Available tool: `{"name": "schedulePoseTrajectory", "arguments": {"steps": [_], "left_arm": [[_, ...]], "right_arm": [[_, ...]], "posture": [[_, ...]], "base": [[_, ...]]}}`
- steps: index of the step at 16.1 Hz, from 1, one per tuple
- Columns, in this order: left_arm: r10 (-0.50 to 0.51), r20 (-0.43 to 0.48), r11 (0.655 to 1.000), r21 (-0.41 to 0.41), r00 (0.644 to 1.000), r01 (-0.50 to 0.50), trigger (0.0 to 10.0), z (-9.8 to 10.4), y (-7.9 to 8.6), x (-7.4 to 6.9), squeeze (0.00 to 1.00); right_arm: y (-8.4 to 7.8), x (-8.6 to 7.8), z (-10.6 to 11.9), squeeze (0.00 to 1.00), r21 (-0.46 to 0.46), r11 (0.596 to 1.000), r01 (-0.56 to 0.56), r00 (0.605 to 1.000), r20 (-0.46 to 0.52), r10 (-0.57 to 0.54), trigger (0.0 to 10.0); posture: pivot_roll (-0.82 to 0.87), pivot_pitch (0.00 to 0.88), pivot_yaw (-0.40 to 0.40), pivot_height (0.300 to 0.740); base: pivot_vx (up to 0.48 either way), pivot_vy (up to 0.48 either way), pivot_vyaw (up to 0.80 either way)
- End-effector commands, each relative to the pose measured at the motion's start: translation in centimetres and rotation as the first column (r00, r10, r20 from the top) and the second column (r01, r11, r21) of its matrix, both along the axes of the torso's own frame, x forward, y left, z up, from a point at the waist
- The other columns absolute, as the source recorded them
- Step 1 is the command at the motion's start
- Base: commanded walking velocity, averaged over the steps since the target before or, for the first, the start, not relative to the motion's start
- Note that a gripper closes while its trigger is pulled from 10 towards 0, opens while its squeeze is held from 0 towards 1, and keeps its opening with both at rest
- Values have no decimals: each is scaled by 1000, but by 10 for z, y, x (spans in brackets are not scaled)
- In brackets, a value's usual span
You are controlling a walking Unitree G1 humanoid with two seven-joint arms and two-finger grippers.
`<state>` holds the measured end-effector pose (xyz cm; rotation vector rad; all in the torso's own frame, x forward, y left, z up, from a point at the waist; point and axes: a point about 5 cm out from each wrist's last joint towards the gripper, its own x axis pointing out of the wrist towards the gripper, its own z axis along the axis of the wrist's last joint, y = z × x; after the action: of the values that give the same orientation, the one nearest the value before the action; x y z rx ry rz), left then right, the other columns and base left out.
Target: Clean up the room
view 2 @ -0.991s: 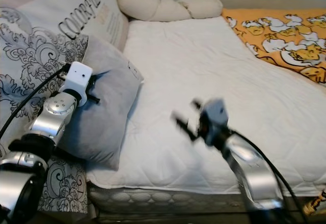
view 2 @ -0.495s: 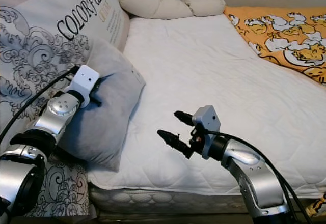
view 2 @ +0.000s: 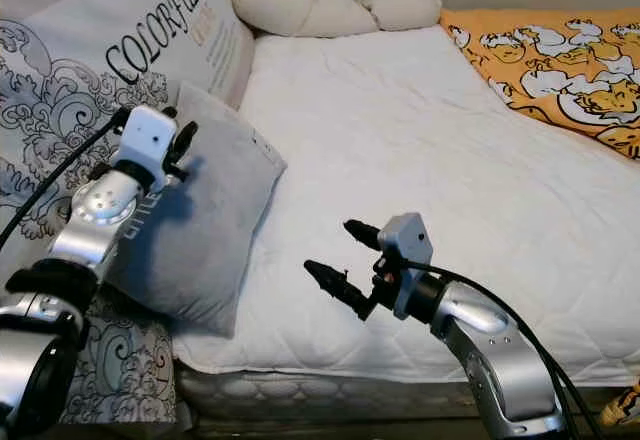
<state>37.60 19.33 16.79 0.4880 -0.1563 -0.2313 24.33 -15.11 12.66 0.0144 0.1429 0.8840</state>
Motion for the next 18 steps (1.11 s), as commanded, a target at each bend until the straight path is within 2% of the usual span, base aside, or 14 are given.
{"name": "schedulePoseTrajectory", "arguments": {"steps": [1,2,3,4,5,6,7,8,10,13,14,15,16,18], "left_arm": [[-30,35,999,-18,999,30,10000,11,2,-1,1000],[-82,43,989,-117,996,86,10000,17,-6,-7,1000],[-94,41,982,-159,995,99,10000,18,-9,-9,1000],[-210,4,936,-289,978,202,10000,15,-30,-28,1000],[-272,-27,918,-306,962,251,10000,8,-42,-42,1000],[-288,-30,913,-309,957,266,10000,4,-47,-48,1000],[-295,-45,896,-360,955,260,8706,-2,-52,-58,0],[-270,-51,895,-380,961,232,10000,-7,-52,-65,0],[-220,-45,893,-412,974,182,10000,-9,-51,-72,0],[-124,-101,886,-459,987,65,10000,-13,-33,-85,0],[-143,-119,858,-510,983,63,10000,-14,-30,-92,0],[-116,-126,861,-508,985,36,10000,-15,-25,-95,0],[-79,-145,874,-486,986,-1,10000,-17,-20,-98,0],[-8,-178,883,-464,984,-77,10000,-24,-17,-102,0]], "right_arm": [[1,0,7,804,20,1000,4,1000,22,-5,10000],[-1,2,8,839,42,997,60,998,33,-61,10000],[-1,3,8,851,52,995,83,996,37,-85,10000],[-7,12,8,851,87,963,256,963,60,-262,10000],[-11,15,6,839,104,932,347,934,58,-354,10000],[-12,15,5,839,110,923,368,925,58,-376,10000],[-13,16,3,667,103,901,421,902,54,-427,10000],[-11,14,1,0,113,898,425,902,25,-430,10000],[-8,14,-1,0,103,901,422,904,29,-427,10000],[-2,15,-3,0,136,878,460,884,20,-466,10000],[0,15,-4,0,143,869,473,878,7,-479,10000],[2,16,-6,0,154,858,491,869,-13,-495,10000],[3,16,-8,0,158,842,515,855,-26,-518,10000],[0,20,-10,0,120,791,599,798,-7,-603,10000]], "posture": [[-74,0,87,740],[-69,0,81,740],[-67,0,80,740],[-54,0,64,740],[-50,0,54,740],[-47,0,50,740],[-47,0,45,740],[-50,0,43,740],[-43,0,34,740],[-24,0,17,740],[-20,0,13,740],[-24,0,12,740],[-29,0,14,740],[-33,0,14,740]], "base": [[0,0,0],[0,0,0],[0,0,0],[0,0,0],[0,0,0],[0,0,0],[0,0,0],[0,0,0],[0,0,0],[0,0,0],[0,0,0],[0,0,0],[0,0,0],[0,0,0]]}}
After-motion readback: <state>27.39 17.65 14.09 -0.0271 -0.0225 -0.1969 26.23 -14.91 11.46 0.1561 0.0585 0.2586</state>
